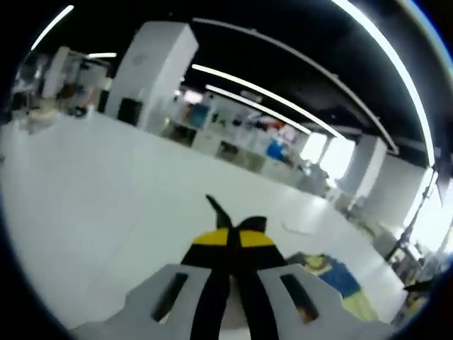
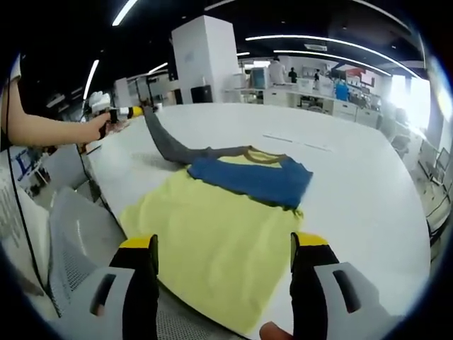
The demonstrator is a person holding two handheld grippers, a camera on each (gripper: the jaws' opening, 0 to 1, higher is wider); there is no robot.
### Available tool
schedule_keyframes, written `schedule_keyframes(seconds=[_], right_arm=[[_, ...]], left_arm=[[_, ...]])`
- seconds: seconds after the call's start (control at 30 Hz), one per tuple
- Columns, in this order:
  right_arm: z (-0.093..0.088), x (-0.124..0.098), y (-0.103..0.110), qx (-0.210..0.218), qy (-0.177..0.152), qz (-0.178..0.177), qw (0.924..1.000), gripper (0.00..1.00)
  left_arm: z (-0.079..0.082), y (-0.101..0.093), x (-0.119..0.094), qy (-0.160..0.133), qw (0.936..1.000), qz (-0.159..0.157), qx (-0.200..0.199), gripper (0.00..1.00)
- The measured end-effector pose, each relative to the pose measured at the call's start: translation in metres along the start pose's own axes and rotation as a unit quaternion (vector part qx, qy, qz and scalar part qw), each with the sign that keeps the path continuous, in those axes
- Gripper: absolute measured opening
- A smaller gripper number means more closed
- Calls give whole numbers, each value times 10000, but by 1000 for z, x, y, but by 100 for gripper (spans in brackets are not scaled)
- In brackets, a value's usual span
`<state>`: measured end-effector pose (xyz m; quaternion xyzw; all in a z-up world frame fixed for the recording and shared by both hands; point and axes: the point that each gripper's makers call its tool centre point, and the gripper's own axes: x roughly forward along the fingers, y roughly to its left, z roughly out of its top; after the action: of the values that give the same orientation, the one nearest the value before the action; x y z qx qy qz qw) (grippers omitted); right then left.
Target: Fold the garment on the visible template until the final outline fits inside the template.
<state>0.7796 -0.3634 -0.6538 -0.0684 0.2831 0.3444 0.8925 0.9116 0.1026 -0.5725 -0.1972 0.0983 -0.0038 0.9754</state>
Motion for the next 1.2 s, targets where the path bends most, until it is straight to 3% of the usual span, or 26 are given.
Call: schedule_keyframes(seconds=[0.33, 0.63, 0.93, 1.2], right_arm=[[-1, -4, -4, 24, -35, -52, 10000, 77], [-7, -9, -8, 107, -57, -125, 9998, 77], [-12, -13, -12, 193, -61, -199, 9996, 76], [-15, -17, -16, 268, -91, -261, 9993, 77]], left_arm=[[32, -42, 17, -312, 9974, -570, 308, 0], [48, -87, 36, -474, 9915, -1148, 395, 0], [47, -136, 56, -403, 9815, -1745, 675, 0], [37, -191, 73, -237, 9665, -2356, 987, 0]])
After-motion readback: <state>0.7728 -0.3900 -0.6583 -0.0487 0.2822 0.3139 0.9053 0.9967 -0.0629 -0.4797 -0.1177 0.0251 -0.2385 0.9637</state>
